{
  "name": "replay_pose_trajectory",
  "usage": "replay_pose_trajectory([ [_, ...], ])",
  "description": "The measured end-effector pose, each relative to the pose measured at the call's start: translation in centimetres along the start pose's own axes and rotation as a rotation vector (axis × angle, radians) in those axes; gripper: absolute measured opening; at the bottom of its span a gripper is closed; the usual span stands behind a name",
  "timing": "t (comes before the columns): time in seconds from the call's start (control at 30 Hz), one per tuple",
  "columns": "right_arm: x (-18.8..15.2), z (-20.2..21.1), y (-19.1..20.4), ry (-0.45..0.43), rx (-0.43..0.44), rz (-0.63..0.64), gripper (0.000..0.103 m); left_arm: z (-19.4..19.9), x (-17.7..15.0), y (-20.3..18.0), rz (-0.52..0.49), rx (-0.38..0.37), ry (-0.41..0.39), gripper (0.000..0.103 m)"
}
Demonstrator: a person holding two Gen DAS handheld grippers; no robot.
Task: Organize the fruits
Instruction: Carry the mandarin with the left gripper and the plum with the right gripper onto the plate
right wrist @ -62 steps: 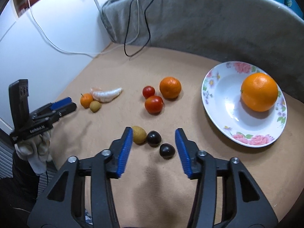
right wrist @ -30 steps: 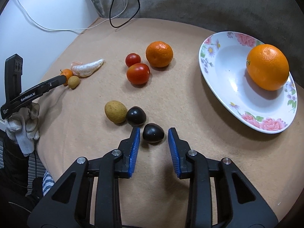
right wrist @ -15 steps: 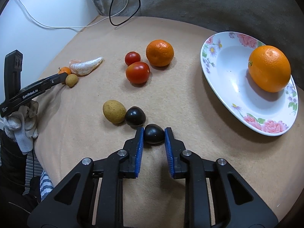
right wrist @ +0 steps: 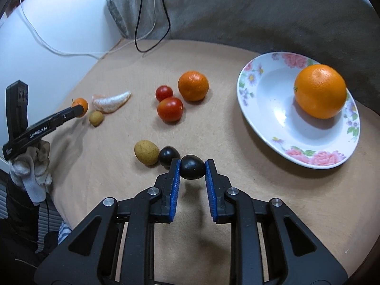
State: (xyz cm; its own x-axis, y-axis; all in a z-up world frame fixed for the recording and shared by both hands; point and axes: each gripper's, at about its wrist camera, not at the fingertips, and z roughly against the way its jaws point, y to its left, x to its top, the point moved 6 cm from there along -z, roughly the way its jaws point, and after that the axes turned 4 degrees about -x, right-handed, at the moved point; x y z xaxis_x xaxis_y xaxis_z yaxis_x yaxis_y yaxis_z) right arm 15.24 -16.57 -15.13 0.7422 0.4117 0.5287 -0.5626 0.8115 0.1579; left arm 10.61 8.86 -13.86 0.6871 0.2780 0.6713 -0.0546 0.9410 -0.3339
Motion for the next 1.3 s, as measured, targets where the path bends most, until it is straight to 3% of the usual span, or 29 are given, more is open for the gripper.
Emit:
replay_pose_trajectory([
  [0.47,1.2,3.7,-2.3,-0.122,-0.001,-0.097,0.022,-0.6,2.6,-6.3,-0.09,-0.101,-0.03,0.034],
  [1.3,0.4,5.3,-9.1,-0.183,-0.092,-0.202,0.022,-7.2,4.5,-17.9,-0.245,-0.262,0.04,0.034],
])
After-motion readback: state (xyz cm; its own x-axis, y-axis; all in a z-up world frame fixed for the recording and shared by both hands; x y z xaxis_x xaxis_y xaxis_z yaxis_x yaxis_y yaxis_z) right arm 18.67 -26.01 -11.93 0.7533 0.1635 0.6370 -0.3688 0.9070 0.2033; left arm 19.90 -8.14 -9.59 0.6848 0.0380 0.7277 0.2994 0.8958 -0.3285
